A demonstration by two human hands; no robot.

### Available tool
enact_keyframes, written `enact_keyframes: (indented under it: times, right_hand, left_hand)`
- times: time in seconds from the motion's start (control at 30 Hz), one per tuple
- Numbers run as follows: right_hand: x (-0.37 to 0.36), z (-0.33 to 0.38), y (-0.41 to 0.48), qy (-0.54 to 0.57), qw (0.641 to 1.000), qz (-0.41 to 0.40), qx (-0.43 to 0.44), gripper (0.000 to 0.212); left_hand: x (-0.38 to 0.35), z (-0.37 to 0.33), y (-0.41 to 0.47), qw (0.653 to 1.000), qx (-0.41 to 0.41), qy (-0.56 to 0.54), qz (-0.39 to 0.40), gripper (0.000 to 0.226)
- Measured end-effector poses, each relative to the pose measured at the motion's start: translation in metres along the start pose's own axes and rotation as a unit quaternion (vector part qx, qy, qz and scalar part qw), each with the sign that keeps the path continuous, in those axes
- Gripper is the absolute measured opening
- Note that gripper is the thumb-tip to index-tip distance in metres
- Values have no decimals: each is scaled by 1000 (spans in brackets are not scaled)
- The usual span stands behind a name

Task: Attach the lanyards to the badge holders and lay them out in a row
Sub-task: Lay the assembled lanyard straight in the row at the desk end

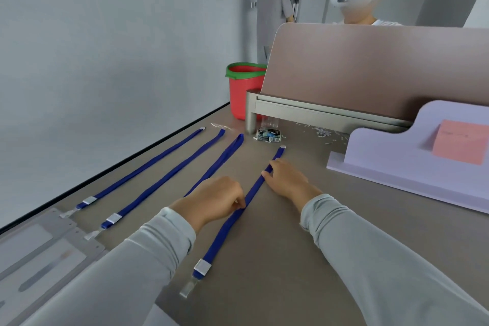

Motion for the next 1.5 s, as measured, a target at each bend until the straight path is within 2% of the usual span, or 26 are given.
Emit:
enact_keyframes:
  times: [0.1,0.27,0.33,0.4,0.5,0.7,0.8,0.9,1.03,1.23,1.5]
  right_hand:
    - [0,2,-3,-10,998,-52,-15,45]
    - [-4,12,-2,-24,999,22,26,58]
    - [-3,16,-6,-13,999,19,22,60]
    - [1,22,-15,22,999,-13,28,55]
    - [6,39,-44,62,993,-59,85,40]
    - [0,76,-115,49,984,-55,162,32]
    - [-9,81,-134,24,990,-26,136,38]
    - [-21,85,-141,-1,993,29,115,56]
    - [-27,90,-143,-43,990,47,123,75]
    - [-32,92,-143,-85,988,62,115,82]
    - [-34,95,-141,-102,989,69,88,93]
  left_hand:
    - [-4,3,-2,1000,11,4,2,25]
    - [-1,0,-12,1000,9,17,-4,29]
    - [1,0,-21,1000,17,14,-18,29]
    - [5,1,-35,998,38,9,-42,28]
    - [12,0,-65,995,75,-1,-67,27]
    - [8,-26,-146,985,129,-36,-110,25]
    - [-7,-45,-183,986,116,-28,-116,27]
    - [-18,-62,-210,988,78,-28,-133,30]
    - [-26,-76,-228,989,60,-70,-115,34]
    - [-33,-84,-237,990,76,-105,-55,45]
    - [-36,-75,-245,989,90,-94,-68,46]
Point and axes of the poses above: each hand's wrist, its own y-axis towards the middle knuckle, its own x-axis out of the back of the hand, z = x × y, the point moved 3 cm from there along y, towards the middle knuckle, and after that the axes turned 6 degrees about -x, right-handed, at the moved point
